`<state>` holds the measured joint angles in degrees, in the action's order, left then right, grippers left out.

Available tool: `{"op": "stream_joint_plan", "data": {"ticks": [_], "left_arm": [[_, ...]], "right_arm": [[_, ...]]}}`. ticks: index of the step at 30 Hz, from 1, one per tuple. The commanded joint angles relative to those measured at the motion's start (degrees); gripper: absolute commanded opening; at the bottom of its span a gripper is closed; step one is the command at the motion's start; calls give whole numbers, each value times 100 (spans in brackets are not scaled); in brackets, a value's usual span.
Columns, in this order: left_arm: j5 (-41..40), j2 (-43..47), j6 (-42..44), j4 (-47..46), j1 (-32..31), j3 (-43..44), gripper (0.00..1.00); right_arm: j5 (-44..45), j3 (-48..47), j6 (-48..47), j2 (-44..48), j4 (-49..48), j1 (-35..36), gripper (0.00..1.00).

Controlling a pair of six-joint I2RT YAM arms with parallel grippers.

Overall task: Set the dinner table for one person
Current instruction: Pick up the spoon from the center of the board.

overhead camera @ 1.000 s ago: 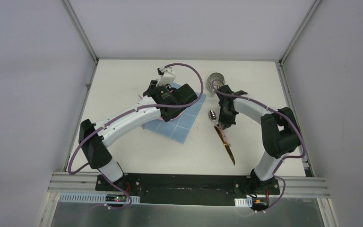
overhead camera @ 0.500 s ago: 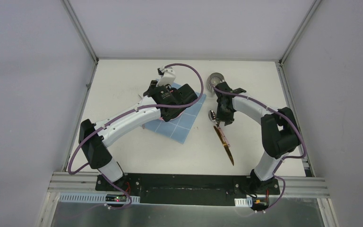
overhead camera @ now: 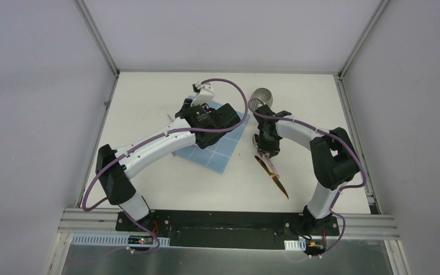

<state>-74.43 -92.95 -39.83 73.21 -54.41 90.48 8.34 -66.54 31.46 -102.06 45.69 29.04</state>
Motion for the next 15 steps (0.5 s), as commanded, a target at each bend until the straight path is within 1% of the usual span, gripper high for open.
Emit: {"op": "stream_joint_plan", "data": {"ticks": [1, 5, 7, 15], "left_arm": [[16, 163, -93, -61, -63, -29, 16], [43, 154, -116, -61, -86, -28, 16], [43, 149, -121, -61, -95, -36, 16], [34, 150, -147, -60, -106, -99, 16]], "right_arm": [[50, 98, 186, 172, -64, 196, 39], [108, 137, 237, 28, -78, 260, 38], [149, 139, 241, -41, -123, 264, 34], [53, 30, 233, -431, -367, 269, 6]]}}
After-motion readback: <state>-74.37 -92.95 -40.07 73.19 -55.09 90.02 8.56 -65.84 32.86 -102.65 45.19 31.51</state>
